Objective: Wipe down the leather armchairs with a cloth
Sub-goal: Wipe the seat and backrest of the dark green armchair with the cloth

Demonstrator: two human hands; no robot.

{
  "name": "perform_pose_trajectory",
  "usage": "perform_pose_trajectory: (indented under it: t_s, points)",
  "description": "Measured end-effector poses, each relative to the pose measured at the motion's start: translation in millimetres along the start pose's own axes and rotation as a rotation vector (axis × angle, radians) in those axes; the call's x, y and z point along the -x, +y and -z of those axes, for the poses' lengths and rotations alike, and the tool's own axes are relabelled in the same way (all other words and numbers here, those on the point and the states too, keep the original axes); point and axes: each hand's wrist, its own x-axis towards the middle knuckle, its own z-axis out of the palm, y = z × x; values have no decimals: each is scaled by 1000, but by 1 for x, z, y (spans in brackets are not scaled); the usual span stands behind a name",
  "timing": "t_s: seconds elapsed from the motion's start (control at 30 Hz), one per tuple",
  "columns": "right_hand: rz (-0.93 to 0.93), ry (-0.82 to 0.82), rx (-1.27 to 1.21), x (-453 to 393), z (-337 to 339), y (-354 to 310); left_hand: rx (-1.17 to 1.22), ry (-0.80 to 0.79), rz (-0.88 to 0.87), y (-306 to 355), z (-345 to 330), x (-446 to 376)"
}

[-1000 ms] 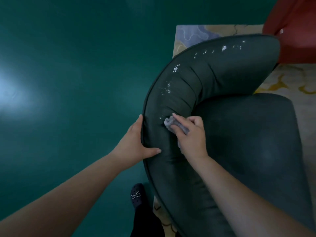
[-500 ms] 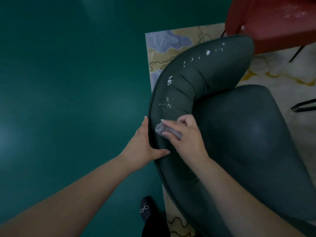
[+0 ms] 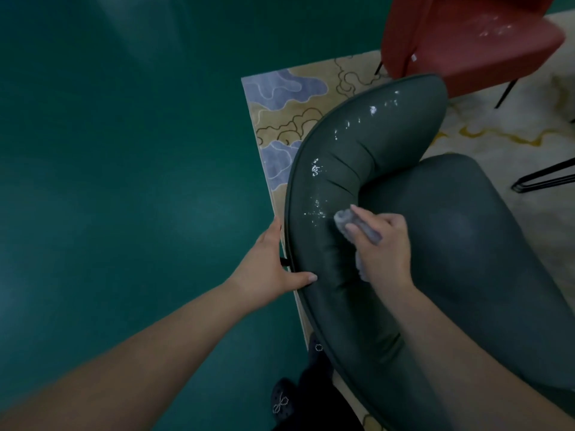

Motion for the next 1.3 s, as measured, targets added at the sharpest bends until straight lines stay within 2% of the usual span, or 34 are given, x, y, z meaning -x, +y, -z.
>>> perform_pose_trajectory:
  t_s: [0.13, 0.2, 0.3, 0.33, 0.47, 0.57, 0.63, 0.8, 1.0, 1.07, 1.17, 1.23, 1.3]
  points:
    - [323, -261, 165, 0, -29, -13, -22, -26, -9, 0, 2, -12]
    - [258, -194, 137, -19, -35, -15, -24, -25, -13, 1, 3, -17]
    - [8, -67, 62, -44, -32, -14, -25, -23, -18, 0, 4, -23]
    - [0, -70, 34, -43, -30, -13, -24, -31, -13, 1, 5, -26]
    - [243, -215, 106, -28, -38, -11, -52, -72, 8, 8, 13, -38]
    - [80, -159, 84, -62, -42, -12, -65, -49, -26, 11, 15, -48]
    - [48, -149, 61, -73, -40, -12, -80, -38, -16, 11, 15, -53]
    - [358, -298, 122, -42, -38, -8, -103, -74, 41, 16, 18, -59]
    - [160, -42, 37, -99, -39, -17, -146, -17, -24, 21, 23, -69]
    - [215, -85, 43, -106, -48, -24, -142, -21, -6, 23, 25, -73]
    - [342, -233, 182, -106, -66, -25, -153, -37, -7, 26, 27, -82]
    - [247, -181, 177, -108, -64, -16, -149, -40, -37, 26, 30, -89]
    - [67, -31, 97, -113, -53, -4, -150, -50, -63, 26, 35, -99]
